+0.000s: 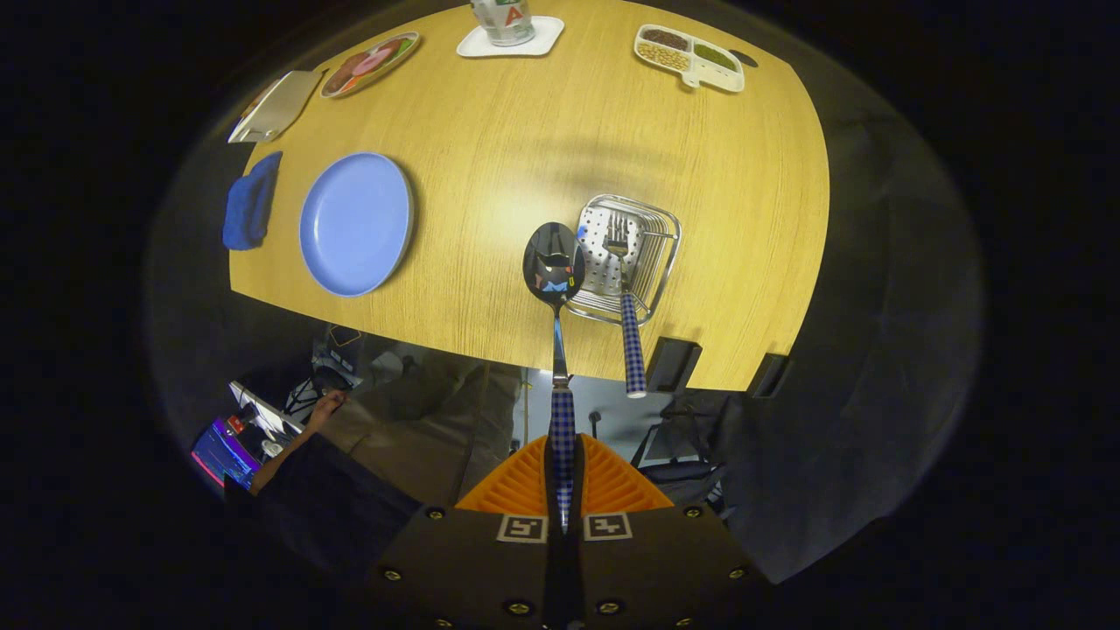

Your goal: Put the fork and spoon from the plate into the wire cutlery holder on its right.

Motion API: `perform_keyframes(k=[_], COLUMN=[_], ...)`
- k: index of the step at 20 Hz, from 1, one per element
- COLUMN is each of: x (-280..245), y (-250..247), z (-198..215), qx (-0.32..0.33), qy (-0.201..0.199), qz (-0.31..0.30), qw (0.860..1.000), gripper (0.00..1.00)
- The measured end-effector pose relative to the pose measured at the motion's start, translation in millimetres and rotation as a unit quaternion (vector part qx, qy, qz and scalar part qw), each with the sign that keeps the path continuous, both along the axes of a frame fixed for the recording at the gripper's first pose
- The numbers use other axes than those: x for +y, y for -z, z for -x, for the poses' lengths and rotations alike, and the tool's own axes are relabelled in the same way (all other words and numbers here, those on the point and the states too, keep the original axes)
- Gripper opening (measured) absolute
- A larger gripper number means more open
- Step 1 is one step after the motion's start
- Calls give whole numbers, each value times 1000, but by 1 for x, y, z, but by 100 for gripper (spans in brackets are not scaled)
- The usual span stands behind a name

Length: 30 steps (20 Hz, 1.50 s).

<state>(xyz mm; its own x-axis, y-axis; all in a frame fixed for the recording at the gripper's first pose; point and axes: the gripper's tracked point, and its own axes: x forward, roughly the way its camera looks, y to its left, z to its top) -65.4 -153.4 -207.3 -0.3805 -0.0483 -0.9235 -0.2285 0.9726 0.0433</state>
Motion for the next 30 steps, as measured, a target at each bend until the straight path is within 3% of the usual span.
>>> perform_keyframes(k=[7, 13, 28, 30], x=[-14, -2, -7, -10], y=[35, 56, 75, 75], z=[-16, -25, -44, -48], qx=[24, 57, 95, 86], qy=[64, 79, 53, 44], qz=[20, 28, 46, 49], qw=[998, 995, 993, 994], gripper=[1, 1, 1, 6])
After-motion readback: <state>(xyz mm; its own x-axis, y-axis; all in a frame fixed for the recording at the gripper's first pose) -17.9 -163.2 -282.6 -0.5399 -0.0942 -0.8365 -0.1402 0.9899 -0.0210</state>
